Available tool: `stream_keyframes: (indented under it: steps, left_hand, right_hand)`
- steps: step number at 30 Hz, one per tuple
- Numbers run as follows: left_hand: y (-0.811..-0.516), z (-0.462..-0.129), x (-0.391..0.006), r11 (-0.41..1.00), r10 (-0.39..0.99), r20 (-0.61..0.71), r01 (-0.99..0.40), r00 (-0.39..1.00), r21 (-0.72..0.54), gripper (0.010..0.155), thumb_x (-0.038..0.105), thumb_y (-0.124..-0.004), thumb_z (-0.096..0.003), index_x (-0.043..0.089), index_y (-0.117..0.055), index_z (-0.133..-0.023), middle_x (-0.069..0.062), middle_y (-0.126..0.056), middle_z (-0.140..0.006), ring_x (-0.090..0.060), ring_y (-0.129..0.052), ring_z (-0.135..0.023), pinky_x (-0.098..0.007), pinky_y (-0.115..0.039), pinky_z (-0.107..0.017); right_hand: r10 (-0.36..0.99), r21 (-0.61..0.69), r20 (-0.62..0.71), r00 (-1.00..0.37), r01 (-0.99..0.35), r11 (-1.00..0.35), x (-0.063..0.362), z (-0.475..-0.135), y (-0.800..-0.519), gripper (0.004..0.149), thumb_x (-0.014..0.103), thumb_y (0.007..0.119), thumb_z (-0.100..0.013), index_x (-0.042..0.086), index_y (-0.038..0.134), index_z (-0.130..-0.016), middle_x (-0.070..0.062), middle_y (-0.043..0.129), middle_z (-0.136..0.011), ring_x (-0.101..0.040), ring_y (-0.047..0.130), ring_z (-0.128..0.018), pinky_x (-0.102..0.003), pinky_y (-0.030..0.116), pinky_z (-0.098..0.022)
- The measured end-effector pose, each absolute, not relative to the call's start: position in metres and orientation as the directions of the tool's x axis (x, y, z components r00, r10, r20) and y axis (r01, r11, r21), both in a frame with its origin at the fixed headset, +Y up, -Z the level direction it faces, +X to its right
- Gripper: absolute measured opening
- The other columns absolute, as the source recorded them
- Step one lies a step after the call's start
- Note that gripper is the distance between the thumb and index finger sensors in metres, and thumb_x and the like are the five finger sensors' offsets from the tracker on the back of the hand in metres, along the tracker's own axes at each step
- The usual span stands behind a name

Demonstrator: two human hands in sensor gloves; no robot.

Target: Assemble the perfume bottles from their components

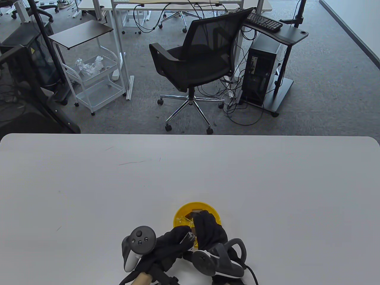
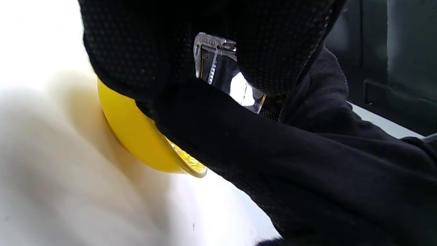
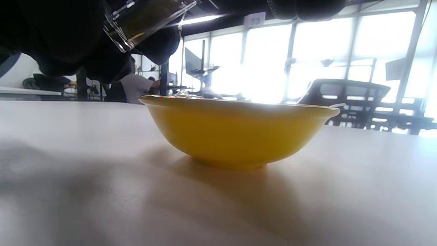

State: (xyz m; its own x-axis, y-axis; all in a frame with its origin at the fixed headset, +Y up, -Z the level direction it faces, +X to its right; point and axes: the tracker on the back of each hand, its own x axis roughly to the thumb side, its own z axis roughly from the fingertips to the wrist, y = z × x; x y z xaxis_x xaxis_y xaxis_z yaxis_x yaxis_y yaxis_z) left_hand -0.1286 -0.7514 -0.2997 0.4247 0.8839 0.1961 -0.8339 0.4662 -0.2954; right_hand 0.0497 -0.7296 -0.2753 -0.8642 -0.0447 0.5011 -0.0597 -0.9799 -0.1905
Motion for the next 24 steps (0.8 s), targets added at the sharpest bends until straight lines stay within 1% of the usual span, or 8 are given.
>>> stream_keyframes:
  steps: [4,6,8,10,15,21,24]
  left_hand:
    - [-0.7506,-0.3007,-0.1308,0.453,0.891,0.192,-0.841,0.412,-0.296,0.057,0.042,-0.085,-0.047,0.021,-0.076,-0.099,-0.006,-0.092,-0.089,-0.028,-0.1,-0.064,-0.033,-0.089,-0.044]
    - [-0.7509,-0.3013,-0.1318,0.449,0.893,0.189,-0.843,0.409,-0.295,0.056,0.041,-0.086,-0.0471,0.021,-0.076,-0.099,-0.006,-0.092,-0.089,-0.028,-0.1,-0.065,-0.033,-0.089,-0.045]
    - [-0.7514,-0.3015,-0.1312,0.457,0.889,0.189,-0.837,0.417,-0.302,0.056,0.041,-0.086,-0.0471,0.02,-0.076,-0.098,-0.007,-0.093,-0.089,-0.028,-0.1,-0.064,-0.033,-0.089,-0.044]
    - [-0.7519,-0.3012,-0.1296,0.473,0.881,0.196,-0.827,0.431,-0.304,0.056,0.042,-0.085,-0.0471,0.02,-0.076,-0.099,-0.006,-0.093,-0.088,-0.027,-0.1,-0.064,-0.033,-0.089,-0.044]
    - [-0.7522,-0.3014,-0.1288,0.473,0.88,0.198,-0.825,0.431,-0.309,0.056,0.041,-0.085,-0.0471,0.02,-0.077,-0.098,-0.007,-0.093,-0.088,-0.028,-0.1,-0.063,-0.033,-0.089,-0.044]
    - [-0.7526,-0.3012,-0.1283,0.457,0.889,0.201,-0.832,0.412,-0.315,0.056,0.041,-0.085,-0.047,0.02,-0.077,-0.098,-0.007,-0.093,-0.088,-0.028,-0.101,-0.063,-0.032,-0.09,-0.043]
    - [-0.7539,-0.3008,-0.1276,0.456,0.889,0.199,-0.83,0.412,-0.322,0.056,0.041,-0.085,-0.0471,0.019,-0.077,-0.098,-0.008,-0.094,-0.087,-0.027,-0.101,-0.062,-0.032,-0.09,-0.043]
  right_hand:
    - [-0.021,-0.239,0.505,-0.863,-0.117,-0.964,0.0487,-0.274,-0.7299,0.117,0.06,0.078,-0.05,-0.01,0.002,-0.106,-0.039,0.022,-0.109,-0.058,0.051,-0.096,-0.065,0.052,-0.067]
    - [-0.038,-0.252,0.507,-0.861,-0.106,-0.962,0.0482,-0.2744,-0.7301,0.115,0.06,0.078,-0.051,-0.009,0.004,-0.106,-0.038,0.028,-0.107,-0.054,0.058,-0.093,-0.063,0.055,-0.066]
    - [-0.054,-0.25,0.51,-0.859,-0.087,-0.964,0.0495,-0.276,-0.731,0.113,0.063,0.075,-0.052,-0.008,0.007,-0.107,-0.037,0.035,-0.105,-0.048,0.068,-0.087,-0.06,0.06,-0.064]
    - [-0.043,-0.238,0.513,-0.857,-0.094,-0.967,0.0514,-0.2768,-0.7322,0.112,0.064,0.075,-0.051,-0.007,0.01,-0.107,-0.036,0.04,-0.102,-0.044,0.072,-0.082,-0.059,0.062,-0.061]
    - [-0.026,-0.236,0.522,-0.852,-0.116,-0.965,0.0544,-0.2781,-0.7317,0.109,0.066,0.075,-0.05,-0.006,0.016,-0.107,-0.033,0.047,-0.098,-0.037,0.077,-0.074,-0.057,0.066,-0.057]
    - [-0.04,-0.253,0.537,-0.843,-0.115,-0.961,0.0555,-0.2789,-0.7313,0.109,0.066,0.076,-0.049,-0.006,0.02,-0.108,-0.032,0.051,-0.095,-0.032,0.08,-0.068,-0.055,0.069,-0.054]
    - [-0.033,-0.231,0.545,-0.838,-0.112,-0.966,0.0563,-0.2793,-0.7309,0.107,0.067,0.076,-0.049,-0.006,0.023,-0.109,-0.032,0.053,-0.094,-0.031,0.081,-0.067,-0.054,0.07,-0.053]
